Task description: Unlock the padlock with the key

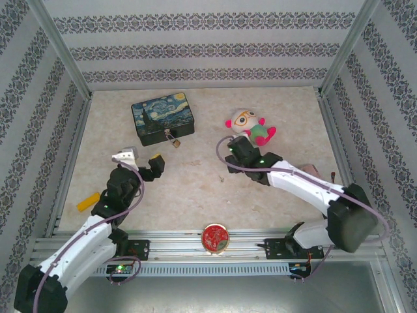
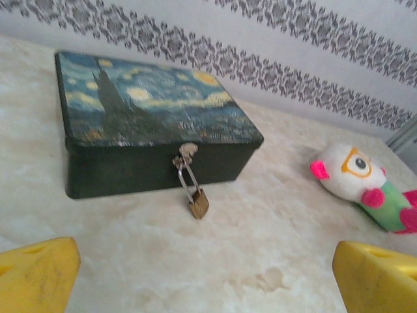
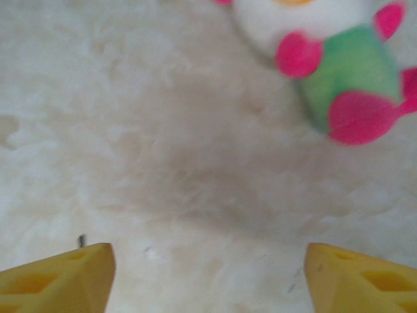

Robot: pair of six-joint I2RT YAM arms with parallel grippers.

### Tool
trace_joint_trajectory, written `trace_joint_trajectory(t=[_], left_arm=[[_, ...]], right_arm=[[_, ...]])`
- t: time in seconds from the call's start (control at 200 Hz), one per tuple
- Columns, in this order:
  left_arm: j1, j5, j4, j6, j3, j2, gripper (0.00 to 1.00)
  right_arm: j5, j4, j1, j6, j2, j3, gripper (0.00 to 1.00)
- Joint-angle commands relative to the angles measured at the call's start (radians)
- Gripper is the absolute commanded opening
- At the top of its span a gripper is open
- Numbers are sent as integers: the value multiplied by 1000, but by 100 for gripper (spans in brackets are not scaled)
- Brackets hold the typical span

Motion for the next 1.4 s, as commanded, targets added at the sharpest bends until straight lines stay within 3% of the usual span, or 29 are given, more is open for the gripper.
trace_joint_trajectory(t=[0.0, 0.2, 0.365, 0.815, 1.394], left_arm=[[-24, -32, -5, -82, 31, 59, 99], [-23, -44, 6, -109, 31, 116, 99], [-23, -54, 9, -113, 29, 96, 99], [-23, -97, -12, -119, 2, 44, 99], [-24, -111, -34, -121, -18, -1, 99]], right_arm=[[-75, -159, 34, 67, 79, 72, 66], [-284, -134, 32, 54, 184, 108, 46], [-347, -110, 2, 51, 248, 130, 41], [-314, -155, -5, 71, 390, 237, 40], [-298, -170, -5, 101, 434, 225, 36]])
